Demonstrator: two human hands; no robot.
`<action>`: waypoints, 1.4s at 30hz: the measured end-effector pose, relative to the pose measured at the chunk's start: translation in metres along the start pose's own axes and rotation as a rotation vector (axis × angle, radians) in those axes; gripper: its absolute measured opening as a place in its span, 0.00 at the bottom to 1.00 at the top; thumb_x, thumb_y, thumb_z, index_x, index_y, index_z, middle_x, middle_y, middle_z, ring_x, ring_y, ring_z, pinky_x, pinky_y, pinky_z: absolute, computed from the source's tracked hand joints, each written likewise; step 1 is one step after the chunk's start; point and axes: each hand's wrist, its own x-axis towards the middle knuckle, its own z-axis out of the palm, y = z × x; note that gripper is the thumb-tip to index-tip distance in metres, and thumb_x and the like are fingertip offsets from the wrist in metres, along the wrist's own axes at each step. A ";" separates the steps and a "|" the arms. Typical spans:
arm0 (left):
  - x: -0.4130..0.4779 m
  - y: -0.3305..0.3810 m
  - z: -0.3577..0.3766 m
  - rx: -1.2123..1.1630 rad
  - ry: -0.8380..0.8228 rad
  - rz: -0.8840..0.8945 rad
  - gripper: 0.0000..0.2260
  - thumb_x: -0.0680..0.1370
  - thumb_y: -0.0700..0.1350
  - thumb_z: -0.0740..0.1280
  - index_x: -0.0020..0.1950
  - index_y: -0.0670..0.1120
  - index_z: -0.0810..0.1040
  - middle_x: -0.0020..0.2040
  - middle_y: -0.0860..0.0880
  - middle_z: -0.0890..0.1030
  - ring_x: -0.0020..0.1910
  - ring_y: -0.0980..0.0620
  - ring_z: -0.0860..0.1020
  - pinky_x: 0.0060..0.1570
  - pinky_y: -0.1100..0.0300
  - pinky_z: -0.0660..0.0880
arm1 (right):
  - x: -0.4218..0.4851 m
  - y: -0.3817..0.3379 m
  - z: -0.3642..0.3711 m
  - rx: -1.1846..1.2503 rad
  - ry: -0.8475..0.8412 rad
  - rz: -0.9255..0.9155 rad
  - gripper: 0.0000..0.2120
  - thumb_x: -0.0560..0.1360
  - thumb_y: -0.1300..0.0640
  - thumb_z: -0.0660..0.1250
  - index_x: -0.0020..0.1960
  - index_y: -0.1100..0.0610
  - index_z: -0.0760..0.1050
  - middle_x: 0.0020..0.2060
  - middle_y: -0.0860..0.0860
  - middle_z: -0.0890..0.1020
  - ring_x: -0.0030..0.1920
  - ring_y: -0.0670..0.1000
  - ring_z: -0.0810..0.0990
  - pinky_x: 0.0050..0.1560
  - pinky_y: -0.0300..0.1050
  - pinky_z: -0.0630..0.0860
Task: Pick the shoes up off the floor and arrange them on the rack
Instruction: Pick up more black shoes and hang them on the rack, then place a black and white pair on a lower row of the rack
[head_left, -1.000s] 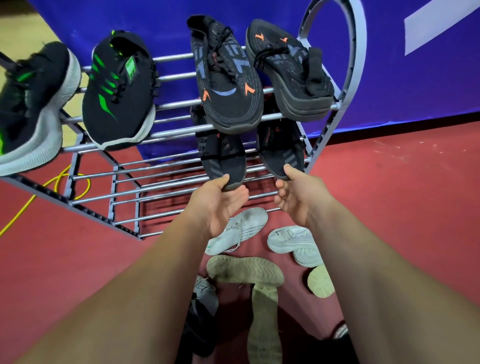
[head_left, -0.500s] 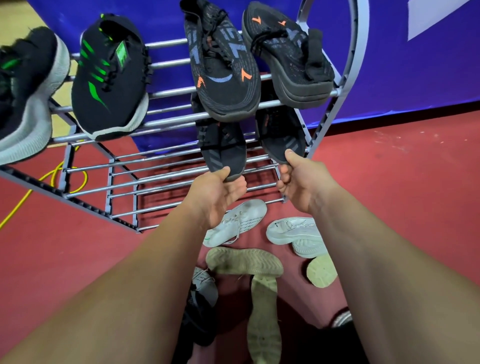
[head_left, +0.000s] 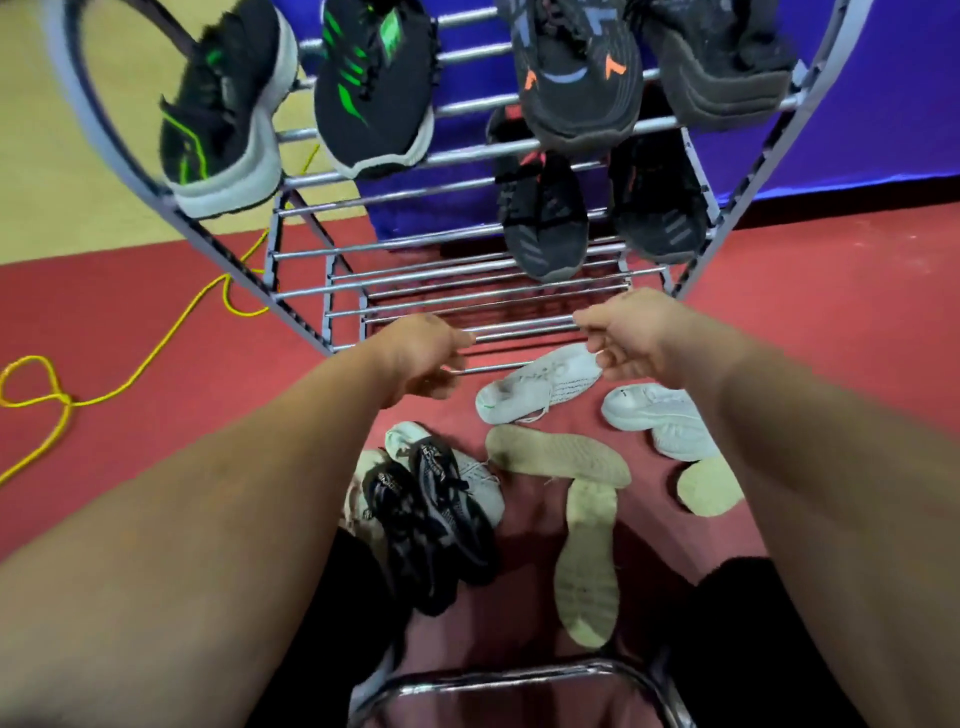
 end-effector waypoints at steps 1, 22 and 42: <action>-0.004 -0.013 -0.012 0.104 -0.005 -0.001 0.10 0.83 0.48 0.66 0.59 0.43 0.77 0.51 0.43 0.82 0.41 0.46 0.80 0.42 0.52 0.80 | -0.001 0.000 0.012 -0.027 -0.006 -0.007 0.08 0.80 0.52 0.69 0.46 0.56 0.76 0.40 0.54 0.79 0.31 0.50 0.76 0.37 0.46 0.81; 0.038 -0.260 -0.048 0.192 0.124 -0.323 0.12 0.74 0.48 0.69 0.54 0.44 0.82 0.47 0.42 0.84 0.44 0.42 0.83 0.50 0.47 0.83 | 0.094 0.049 0.205 -0.742 -0.368 0.032 0.13 0.80 0.51 0.66 0.58 0.60 0.80 0.46 0.57 0.84 0.41 0.53 0.83 0.45 0.49 0.82; 0.084 -0.297 -0.045 -0.199 0.240 -0.435 0.27 0.64 0.56 0.74 0.59 0.48 0.75 0.47 0.45 0.83 0.45 0.44 0.83 0.48 0.49 0.81 | 0.135 0.098 0.293 -1.066 -0.387 -0.058 0.32 0.77 0.56 0.67 0.80 0.52 0.63 0.75 0.57 0.68 0.70 0.59 0.73 0.62 0.45 0.69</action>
